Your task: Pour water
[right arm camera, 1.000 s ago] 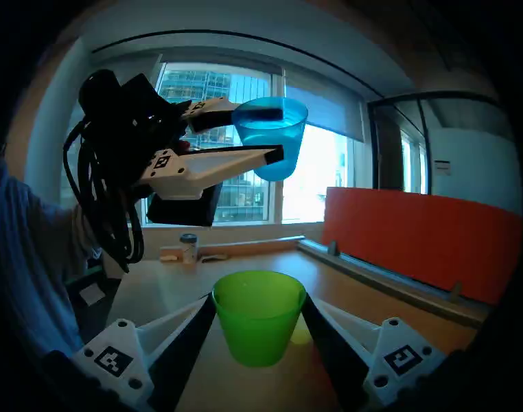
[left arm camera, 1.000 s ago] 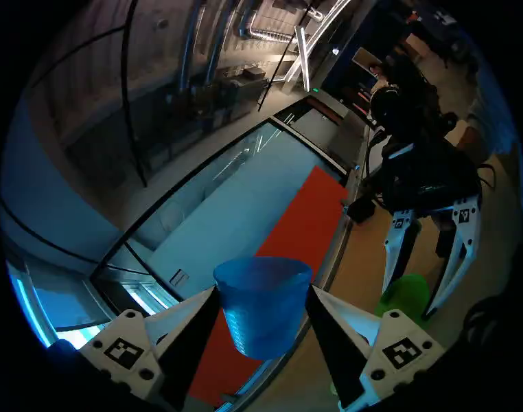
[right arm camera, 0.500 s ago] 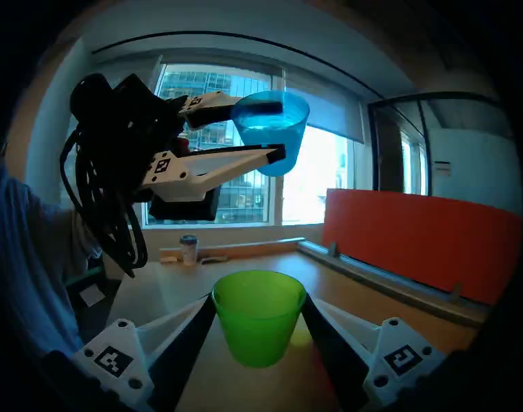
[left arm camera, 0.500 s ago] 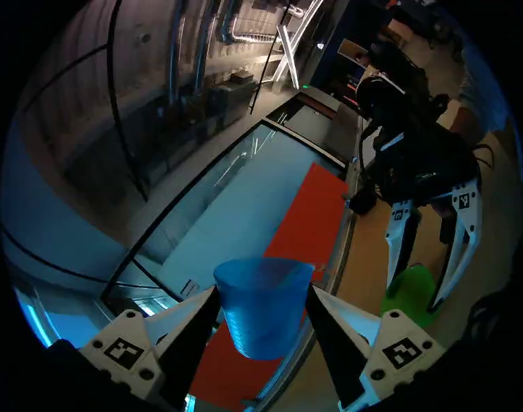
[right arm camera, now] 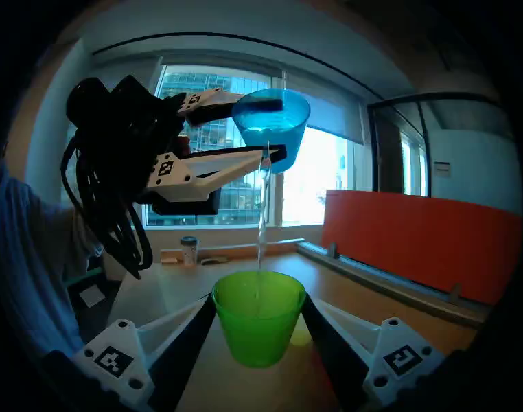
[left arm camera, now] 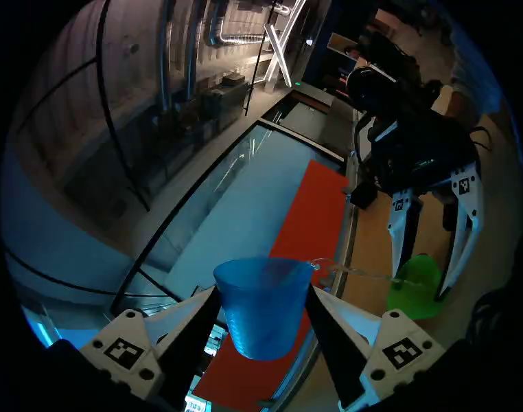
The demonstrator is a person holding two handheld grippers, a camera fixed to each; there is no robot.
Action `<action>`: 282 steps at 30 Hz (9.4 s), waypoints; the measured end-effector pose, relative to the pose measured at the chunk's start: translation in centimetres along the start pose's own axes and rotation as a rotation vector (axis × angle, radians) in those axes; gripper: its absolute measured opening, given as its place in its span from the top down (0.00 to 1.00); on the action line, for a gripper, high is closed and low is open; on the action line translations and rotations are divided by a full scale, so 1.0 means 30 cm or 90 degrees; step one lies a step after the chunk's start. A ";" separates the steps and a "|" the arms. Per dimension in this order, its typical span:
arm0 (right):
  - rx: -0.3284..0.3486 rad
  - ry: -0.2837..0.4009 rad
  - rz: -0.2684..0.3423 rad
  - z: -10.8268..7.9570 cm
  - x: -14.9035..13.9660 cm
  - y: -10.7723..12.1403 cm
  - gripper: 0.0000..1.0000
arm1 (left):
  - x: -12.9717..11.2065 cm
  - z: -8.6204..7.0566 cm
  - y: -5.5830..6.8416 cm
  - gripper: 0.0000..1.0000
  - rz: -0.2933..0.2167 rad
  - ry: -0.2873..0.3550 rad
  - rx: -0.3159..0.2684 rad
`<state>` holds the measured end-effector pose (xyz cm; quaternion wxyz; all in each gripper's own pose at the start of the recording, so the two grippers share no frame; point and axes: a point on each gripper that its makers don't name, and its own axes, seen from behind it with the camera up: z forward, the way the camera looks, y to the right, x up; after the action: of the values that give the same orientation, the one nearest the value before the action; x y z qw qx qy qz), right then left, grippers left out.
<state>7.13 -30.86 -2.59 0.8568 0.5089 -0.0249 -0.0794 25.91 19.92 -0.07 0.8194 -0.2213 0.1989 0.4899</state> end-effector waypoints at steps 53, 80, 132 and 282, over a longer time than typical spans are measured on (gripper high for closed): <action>-0.017 0.012 -0.010 -0.021 0.028 0.025 0.09 | 0.069 -0.008 -0.053 0.16 0.208 0.005 0.029; -0.025 0.024 -0.010 -0.038 0.046 0.025 0.09 | 0.130 -0.016 -0.034 0.16 0.341 0.011 0.033; -0.040 0.041 -0.001 -0.058 0.061 0.052 0.09 | 0.029 0.013 -0.030 0.16 -0.040 -0.005 0.020; -0.043 -0.321 0.021 -0.248 -0.698 0.133 0.09 | -0.695 -0.252 1.081 0.14 -0.565 -0.372 -0.370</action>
<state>-12.15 -19.14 -1.87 0.8412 0.4435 -0.2436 -0.1905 -13.00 14.47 -0.42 0.8724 -0.3541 -0.2872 0.1763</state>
